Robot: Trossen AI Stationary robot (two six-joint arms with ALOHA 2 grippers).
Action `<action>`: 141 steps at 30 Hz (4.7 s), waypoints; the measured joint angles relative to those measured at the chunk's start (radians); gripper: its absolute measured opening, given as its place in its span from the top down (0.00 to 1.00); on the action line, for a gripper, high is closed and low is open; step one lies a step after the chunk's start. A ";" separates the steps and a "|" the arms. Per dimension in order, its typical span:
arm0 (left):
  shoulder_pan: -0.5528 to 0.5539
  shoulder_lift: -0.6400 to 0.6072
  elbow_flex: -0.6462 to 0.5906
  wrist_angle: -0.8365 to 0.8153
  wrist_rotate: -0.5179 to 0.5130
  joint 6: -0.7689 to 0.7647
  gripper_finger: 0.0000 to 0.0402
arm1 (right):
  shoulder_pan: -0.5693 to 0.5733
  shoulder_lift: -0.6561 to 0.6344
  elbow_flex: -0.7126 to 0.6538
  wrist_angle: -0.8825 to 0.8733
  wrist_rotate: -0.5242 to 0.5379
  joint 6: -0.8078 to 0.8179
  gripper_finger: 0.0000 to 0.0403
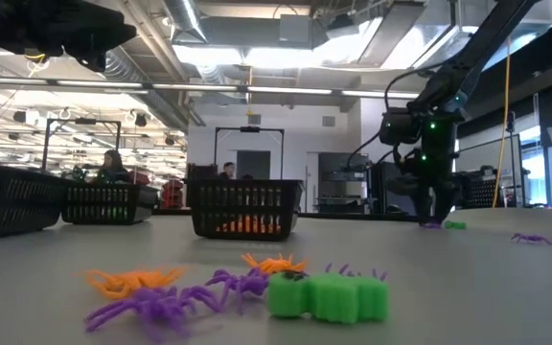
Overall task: Sort Halloween decoration
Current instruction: Put the purple spider toy into the bottom left black basket, then put the green alien toy into the top left black basket
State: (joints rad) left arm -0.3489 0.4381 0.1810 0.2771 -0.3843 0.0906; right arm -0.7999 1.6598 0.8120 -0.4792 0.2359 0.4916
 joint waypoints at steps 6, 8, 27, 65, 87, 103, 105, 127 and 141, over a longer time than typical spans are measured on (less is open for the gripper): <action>0.000 0.000 0.000 -0.009 0.000 0.000 0.69 | 0.002 0.024 0.000 0.003 0.000 -0.007 0.65; 0.000 0.000 0.000 -0.008 0.000 0.000 0.69 | 0.004 0.022 0.000 0.004 -0.011 -0.018 0.72; 0.000 0.000 0.000 -0.008 -0.001 0.000 0.69 | 0.131 -0.170 -0.009 0.023 -0.091 -0.053 0.99; 0.000 -0.001 0.001 -0.008 -0.159 -0.057 0.69 | 0.757 0.162 0.456 0.786 -0.373 -0.133 0.98; -0.053 -0.154 0.150 -0.648 -0.660 -0.367 0.69 | 0.912 0.696 1.144 0.542 -0.429 -0.316 0.97; -0.053 -0.154 0.150 -0.624 -0.643 -0.344 0.69 | 0.911 0.757 1.222 0.474 -0.476 -0.315 0.44; -0.053 -0.153 0.150 -0.625 -0.629 -0.343 0.69 | 0.905 0.734 1.222 0.398 -0.481 -0.321 0.42; -0.053 -0.152 0.150 -0.625 -0.474 -0.351 0.69 | 0.793 0.406 1.204 -0.242 -0.080 -0.345 0.51; -0.053 -0.150 0.150 -0.618 -0.435 -0.353 0.69 | 0.645 0.043 0.371 0.408 -0.064 -0.204 0.51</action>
State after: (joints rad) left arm -0.4019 0.2882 0.3309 -0.3406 -0.8194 -0.2626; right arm -0.1546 1.7024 1.1829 -0.0714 0.1717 0.2874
